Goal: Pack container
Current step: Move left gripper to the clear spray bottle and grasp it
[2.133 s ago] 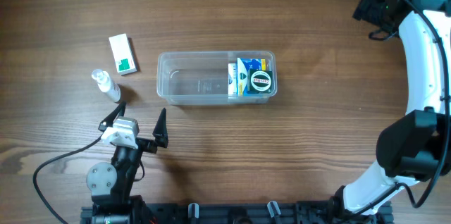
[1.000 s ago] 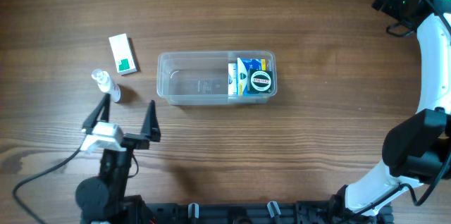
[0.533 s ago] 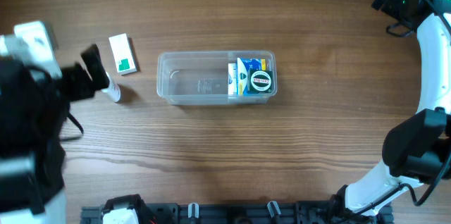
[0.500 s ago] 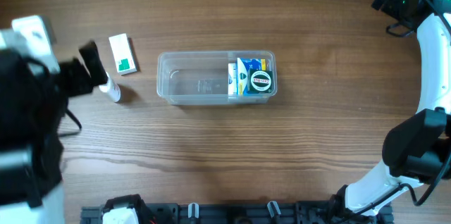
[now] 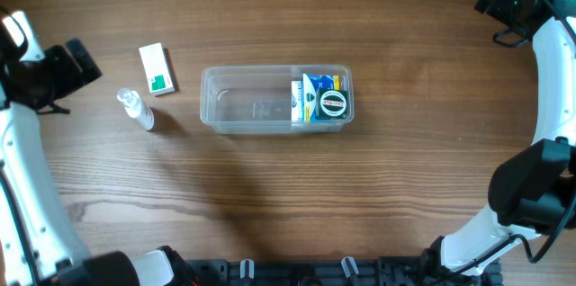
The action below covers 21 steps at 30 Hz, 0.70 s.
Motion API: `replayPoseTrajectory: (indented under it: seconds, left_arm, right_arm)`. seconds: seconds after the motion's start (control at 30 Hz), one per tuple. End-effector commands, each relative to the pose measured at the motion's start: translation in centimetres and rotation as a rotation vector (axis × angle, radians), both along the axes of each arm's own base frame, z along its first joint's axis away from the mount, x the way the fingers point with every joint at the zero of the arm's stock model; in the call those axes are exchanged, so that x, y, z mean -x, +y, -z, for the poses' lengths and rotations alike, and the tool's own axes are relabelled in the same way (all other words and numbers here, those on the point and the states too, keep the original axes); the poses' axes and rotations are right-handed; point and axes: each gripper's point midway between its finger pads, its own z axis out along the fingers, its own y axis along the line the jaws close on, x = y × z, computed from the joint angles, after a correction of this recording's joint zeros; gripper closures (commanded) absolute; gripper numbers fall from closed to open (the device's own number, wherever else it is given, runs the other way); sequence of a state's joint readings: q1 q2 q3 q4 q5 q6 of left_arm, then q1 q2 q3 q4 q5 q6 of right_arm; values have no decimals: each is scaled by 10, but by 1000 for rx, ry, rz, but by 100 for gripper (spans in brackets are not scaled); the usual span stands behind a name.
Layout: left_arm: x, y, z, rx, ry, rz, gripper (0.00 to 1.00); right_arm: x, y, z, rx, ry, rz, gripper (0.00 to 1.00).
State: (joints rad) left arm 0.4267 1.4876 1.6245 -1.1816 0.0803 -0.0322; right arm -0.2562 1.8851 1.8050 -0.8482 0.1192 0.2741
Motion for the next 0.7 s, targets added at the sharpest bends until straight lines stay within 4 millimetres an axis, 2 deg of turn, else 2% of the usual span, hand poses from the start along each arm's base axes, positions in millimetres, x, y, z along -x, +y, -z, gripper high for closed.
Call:
replayPoseTrajectory:
  seconds: [0.0,0.13,0.3,0.43,0.53,0.67]
  left_arm:
    - [-23,-22,29,83,53,156,0]
    - [-32,-39,60,138,142,232,0]
    - [-40,-43,78,148,182,258,0]
    - [-31,-37,99,141,280,237,0]
    - [-23,-40,120,188,369,236,0]
    - [-25,-39,135,205,404,235,0]
  right_arm:
    - [-2,3,3,-3,5,-16,0]
    - [-2,3,3,-3,5,-16,0]
    - [-2,3,3,-3,5,-16,0]
    - [-2,3,3,-3,5,-16,0]
    - [-2,3,3,-3,5,-16,0]
    - [-2,3,3,-3,5,-16,0]
